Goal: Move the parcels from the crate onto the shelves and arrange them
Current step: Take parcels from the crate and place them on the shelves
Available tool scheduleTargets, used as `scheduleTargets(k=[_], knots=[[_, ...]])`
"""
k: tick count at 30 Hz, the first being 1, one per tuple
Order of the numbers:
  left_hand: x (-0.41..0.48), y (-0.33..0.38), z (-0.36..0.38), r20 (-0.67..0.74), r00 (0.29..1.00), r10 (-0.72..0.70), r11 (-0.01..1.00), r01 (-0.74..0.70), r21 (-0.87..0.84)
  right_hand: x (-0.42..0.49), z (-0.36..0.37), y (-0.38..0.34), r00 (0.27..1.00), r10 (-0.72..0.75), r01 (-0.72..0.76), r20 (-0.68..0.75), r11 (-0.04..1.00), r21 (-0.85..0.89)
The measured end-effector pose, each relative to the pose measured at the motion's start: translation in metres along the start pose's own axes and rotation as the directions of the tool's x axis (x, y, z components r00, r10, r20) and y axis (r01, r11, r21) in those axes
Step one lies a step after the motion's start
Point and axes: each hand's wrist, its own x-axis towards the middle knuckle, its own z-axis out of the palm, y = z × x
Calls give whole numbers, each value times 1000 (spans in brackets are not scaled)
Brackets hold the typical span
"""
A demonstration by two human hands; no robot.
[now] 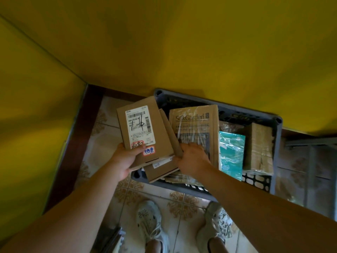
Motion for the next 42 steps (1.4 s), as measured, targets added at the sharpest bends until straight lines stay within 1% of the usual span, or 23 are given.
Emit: scheduleTargets(k=[1,3,6,8,10,13,17,20,23,25,27,31,33,36,42], knots=[[-1,0,1,3,1000,-3,1000,3,2,0,1,-1,1000,12,-12,0,999,30],[-3,1,0,3,1000,-12,1000,12,-4,0,0,-1,999,39,-37,-15,988,151],[-9,6,-6,16,1000,-10,1000,10,-1,-8,-5,0,996,87,-79,-9,939,335],[-18,12,-8,41,999,-7,1000,7,11,-19,-11,1,991,132,-117,-9,905,409],[-35,19,-9,50,999,7,1000,-6,-7,-38,-21,3,984,171,-131,-40,866,482],[-71,35,-10,35,997,70,997,-71,5,-75,-50,5,972,211,-114,-101,804,584],[-137,62,-9,39,979,201,978,-203,48,-128,-101,1,935,295,-88,-197,731,676],[-197,82,-5,38,950,310,948,-312,65,-168,-140,-8,919,311,-55,-243,711,701],[-260,101,-1,22,910,413,909,-414,52,-213,-178,-25,899,306,44,-315,652,757],[-301,113,-3,-22,868,496,867,-493,65,-245,-200,-36,882,306,111,-358,604,789],[-342,122,-5,-81,836,544,839,-540,66,-277,-218,-45,871,299,162,-389,574,803],[-413,130,-2,-142,770,622,779,-627,11,-340,-247,-51,836,203,328,-509,558,762],[-445,132,3,-124,731,671,737,-676,7,-373,-260,-51,813,171,389,-556,552,737],[-484,135,12,-90,672,735,673,-739,-16,-415,-271,-51,775,184,451,-604,509,733],[-551,143,17,22,543,840,543,-838,-47,-488,-268,-60,626,224,592,-747,488,642]])
